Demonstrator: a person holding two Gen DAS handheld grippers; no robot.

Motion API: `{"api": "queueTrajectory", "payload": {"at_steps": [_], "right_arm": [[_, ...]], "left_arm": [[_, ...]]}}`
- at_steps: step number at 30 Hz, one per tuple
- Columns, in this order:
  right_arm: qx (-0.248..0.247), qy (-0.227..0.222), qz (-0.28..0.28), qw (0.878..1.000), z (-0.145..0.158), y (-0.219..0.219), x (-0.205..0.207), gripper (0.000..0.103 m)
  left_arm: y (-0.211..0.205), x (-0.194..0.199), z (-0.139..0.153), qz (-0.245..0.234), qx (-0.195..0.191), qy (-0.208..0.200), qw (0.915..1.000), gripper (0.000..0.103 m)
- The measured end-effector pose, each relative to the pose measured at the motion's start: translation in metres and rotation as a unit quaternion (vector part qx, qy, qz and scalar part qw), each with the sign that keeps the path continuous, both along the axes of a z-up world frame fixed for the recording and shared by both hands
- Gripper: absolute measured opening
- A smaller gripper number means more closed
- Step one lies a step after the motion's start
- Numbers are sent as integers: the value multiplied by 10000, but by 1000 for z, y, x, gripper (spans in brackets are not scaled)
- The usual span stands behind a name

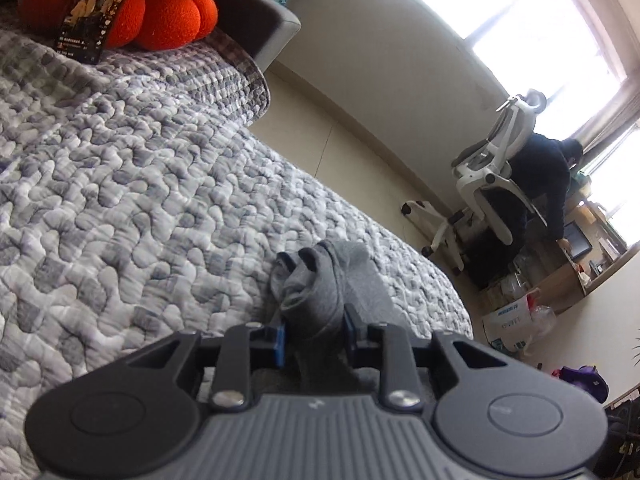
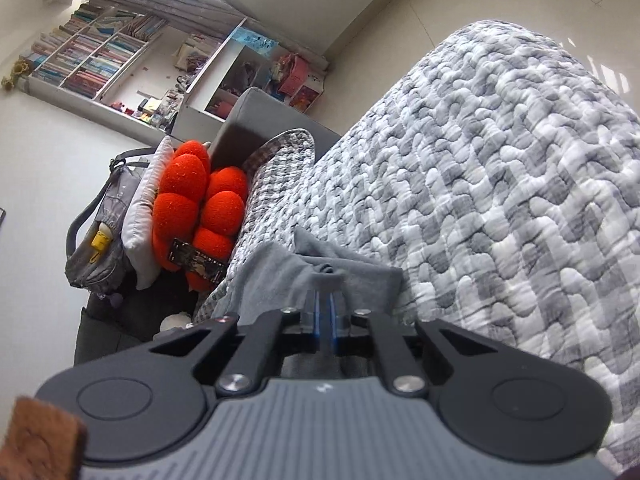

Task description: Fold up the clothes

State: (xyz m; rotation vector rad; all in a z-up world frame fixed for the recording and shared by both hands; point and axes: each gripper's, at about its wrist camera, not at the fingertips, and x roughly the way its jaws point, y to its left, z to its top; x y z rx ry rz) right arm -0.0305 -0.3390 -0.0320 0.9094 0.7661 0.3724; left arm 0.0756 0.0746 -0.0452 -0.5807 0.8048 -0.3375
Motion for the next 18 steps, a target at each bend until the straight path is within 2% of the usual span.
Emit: {"api": "queueTrajectory", "payload": {"at_steps": [2, 4, 5, 6, 7, 8, 13, 18], "right_arm": [[-66, -11, -72, 10000, -1, 3, -2, 15], [-133, -22, -143, 9998, -2, 6, -5, 17], [-166, -28, -179, 9997, -3, 7, -6, 17], [-199, -33, -215, 9996, -3, 9, -7, 27], [-233, -39, -250, 9994, -4, 10, -8, 51], [-266, -44, -286, 9992, -4, 11, -10, 60], [-471, -169, -376, 9980, -3, 24, -10, 61], [-883, -394, -297, 9949, -1, 47, -6, 57]], "left_arm": [[4, 7, -1, -169, 120, 56, 9998, 30], [5, 11, 7, -337, 400, -184, 9985, 42], [4, 13, 12, -374, 588, -360, 9969, 44], [2, 17, 16, -455, 694, -484, 9954, 48], [0, 21, 21, -537, 799, -608, 9935, 53], [-2, 25, 25, -621, 901, -726, 9913, 55], [-14, 56, 20, -1088, 1118, -817, 9844, 56], [-24, 82, 2, -1457, 1026, -685, 9816, 53]]}}
